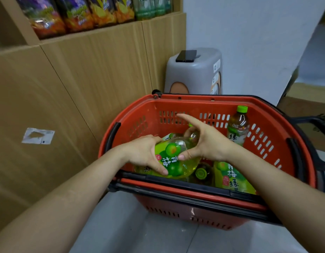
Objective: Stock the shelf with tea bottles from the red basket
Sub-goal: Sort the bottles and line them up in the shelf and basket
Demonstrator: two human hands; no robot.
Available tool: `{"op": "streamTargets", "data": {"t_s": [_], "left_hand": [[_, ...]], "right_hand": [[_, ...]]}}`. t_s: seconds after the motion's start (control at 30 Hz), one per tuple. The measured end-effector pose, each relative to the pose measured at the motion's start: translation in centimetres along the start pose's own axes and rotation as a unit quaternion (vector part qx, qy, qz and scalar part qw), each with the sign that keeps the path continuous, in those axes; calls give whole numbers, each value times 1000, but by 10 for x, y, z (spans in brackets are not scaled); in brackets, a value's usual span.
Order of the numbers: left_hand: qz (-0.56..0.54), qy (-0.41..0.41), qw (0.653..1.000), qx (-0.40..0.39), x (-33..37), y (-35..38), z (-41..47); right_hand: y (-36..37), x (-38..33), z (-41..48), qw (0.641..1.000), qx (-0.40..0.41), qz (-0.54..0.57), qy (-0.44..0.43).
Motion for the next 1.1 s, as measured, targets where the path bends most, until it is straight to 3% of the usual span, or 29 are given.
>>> {"op": "streamTargets", "data": {"t_s": [0.07,0.13,0.23,0.3,0.37,0.43,0.5,0.63,0.87,1.1], "left_hand": [[-15,-27,996,85,-4,-19,-7],[-127,-63,972,187,-18,-33,-15],[-351,-71,889,285,-24,-35,-20],[-472,-78,836,269,-10,-30,-13],[-525,-93,807,256,8,-30,1],[-497,-111,828,234,20,-30,1],[-477,-129,838,230,23,-32,-2],[-518,-85,814,248,47,-49,-39],[-494,-12,733,468,40,-141,-152],[-327,-42,717,614,-17,-211,-314]], "right_hand": [[-31,1,-1,992,108,69,1],[-53,19,-3,967,161,193,51],[-15,20,0,934,1,335,121],[11,1,0,918,-80,376,100],[13,-13,3,885,-82,455,54],[2,-15,2,863,-54,502,35],[-6,-15,-2,862,-35,505,29],[-11,-38,-10,880,-33,474,-2],[-9,-164,-11,930,-79,343,-104],[71,-322,-5,917,-180,304,-186]]}}
Point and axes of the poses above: each hand's wrist, its own z-axis towards the middle knuckle, its own y-axis out of the palm, x = y × z, the point moved 10 cm from there along z, towards the middle knuckle, and after that the axes turned 12 degrees about y, right-handed, at the moved point
